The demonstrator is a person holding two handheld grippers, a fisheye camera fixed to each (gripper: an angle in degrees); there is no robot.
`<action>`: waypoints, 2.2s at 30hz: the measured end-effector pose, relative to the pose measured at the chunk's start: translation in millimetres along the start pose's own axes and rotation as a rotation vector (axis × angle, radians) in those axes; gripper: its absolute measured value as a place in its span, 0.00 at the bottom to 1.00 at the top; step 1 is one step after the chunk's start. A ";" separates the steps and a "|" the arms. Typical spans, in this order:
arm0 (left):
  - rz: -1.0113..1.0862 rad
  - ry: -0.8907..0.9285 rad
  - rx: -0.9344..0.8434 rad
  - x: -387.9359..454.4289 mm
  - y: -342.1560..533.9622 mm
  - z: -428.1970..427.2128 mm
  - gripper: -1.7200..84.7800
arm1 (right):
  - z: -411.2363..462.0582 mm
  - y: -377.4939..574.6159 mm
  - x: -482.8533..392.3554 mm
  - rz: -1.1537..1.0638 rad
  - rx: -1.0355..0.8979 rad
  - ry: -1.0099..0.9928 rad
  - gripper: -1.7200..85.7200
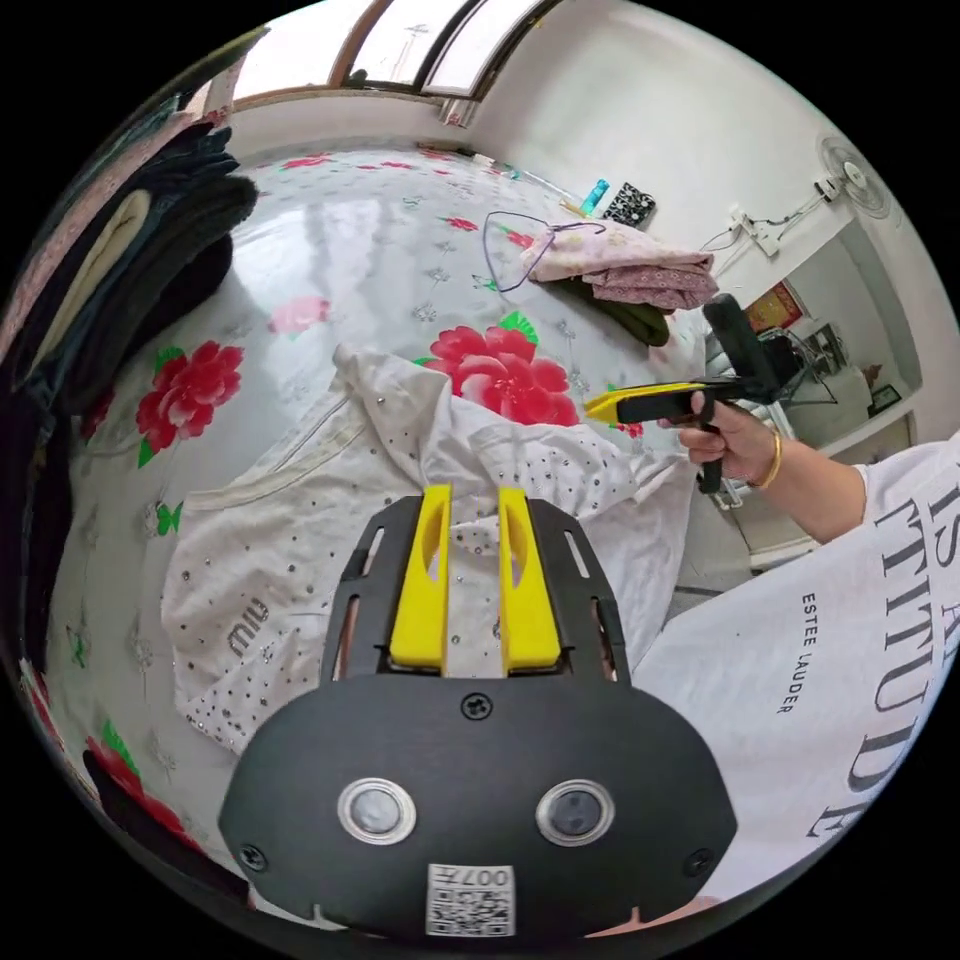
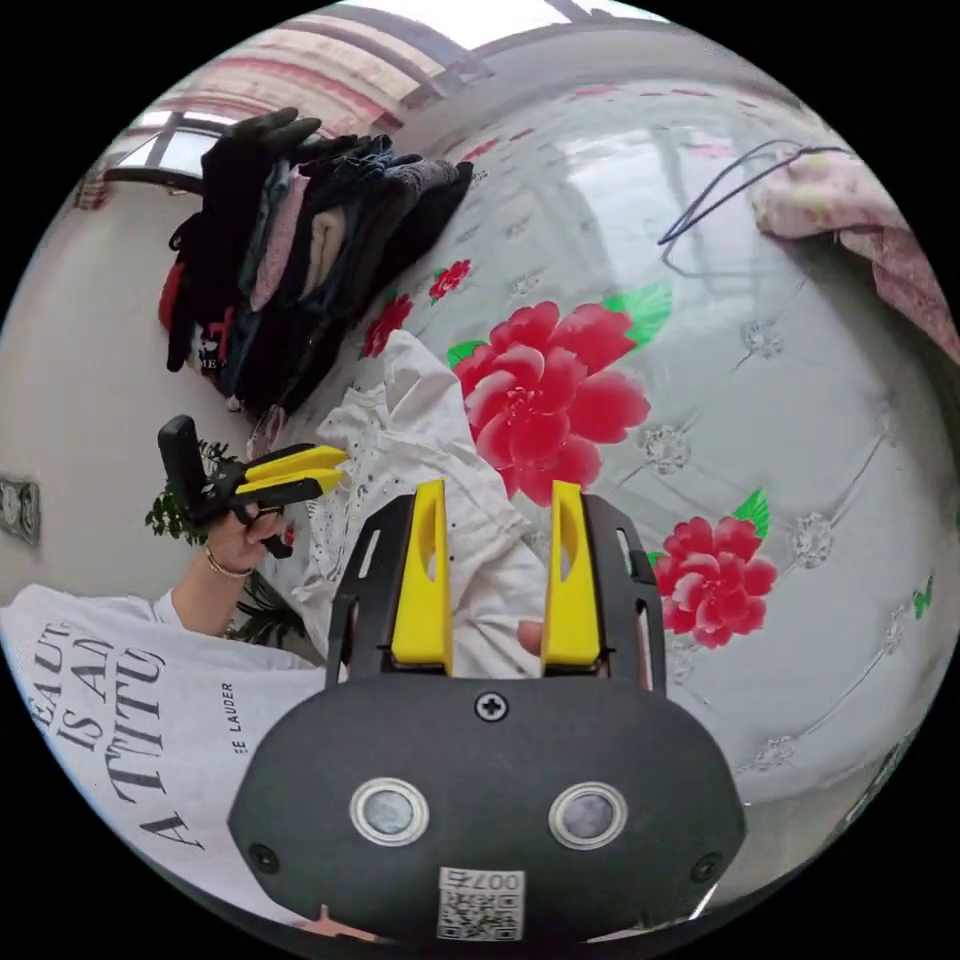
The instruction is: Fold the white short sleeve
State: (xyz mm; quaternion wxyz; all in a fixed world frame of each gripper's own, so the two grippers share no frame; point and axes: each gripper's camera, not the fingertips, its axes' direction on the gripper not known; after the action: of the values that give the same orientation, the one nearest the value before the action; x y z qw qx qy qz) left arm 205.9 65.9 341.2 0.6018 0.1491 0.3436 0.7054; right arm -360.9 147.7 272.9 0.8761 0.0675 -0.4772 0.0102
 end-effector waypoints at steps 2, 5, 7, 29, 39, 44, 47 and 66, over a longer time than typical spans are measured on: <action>0.044 0.044 -0.049 4.7 -14.7 13.3 0.12 | 24.1 -0.2 6.5 0.031 -0.098 -0.115 0.08; 0.098 0.077 -0.153 9.5 -40.5 46.4 0.09 | 9.2 4.7 -2.4 -0.007 0.011 -0.020 0.05; 0.117 0.068 -0.163 12.9 -63.2 53.6 0.03 | -19.8 9.4 -5.4 -0.032 0.151 -0.012 0.04; -0.261 -0.118 -0.043 -19.0 -11.2 -39.7 0.01 | -57.8 48.8 13.5 0.170 0.506 0.054 0.02; -0.710 -0.228 0.084 -9.3 111.2 -157.3 0.01 | 113.4 39.1 -209.3 -0.924 -0.175 0.442 0.03; -0.797 -0.248 0.110 15.3 135.1 -179.3 0.01 | 159.0 67.4 -234.2 -1.016 -0.308 0.440 0.05; -0.832 -0.258 0.117 30.6 145.4 -188.2 0.01 | 134.2 57.4 -234.8 -0.933 -0.177 0.426 0.06; -1.008 -0.260 0.144 117.6 179.5 -247.0 0.03 | 141.6 -26.5 -202.0 -0.513 -0.012 0.501 0.08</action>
State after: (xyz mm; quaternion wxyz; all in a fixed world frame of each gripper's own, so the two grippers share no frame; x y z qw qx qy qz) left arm -109.3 95.3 258.8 0.8924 0.0926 0.3429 0.2784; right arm -586.9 112.7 176.7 0.9404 0.1754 -0.2151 -0.1967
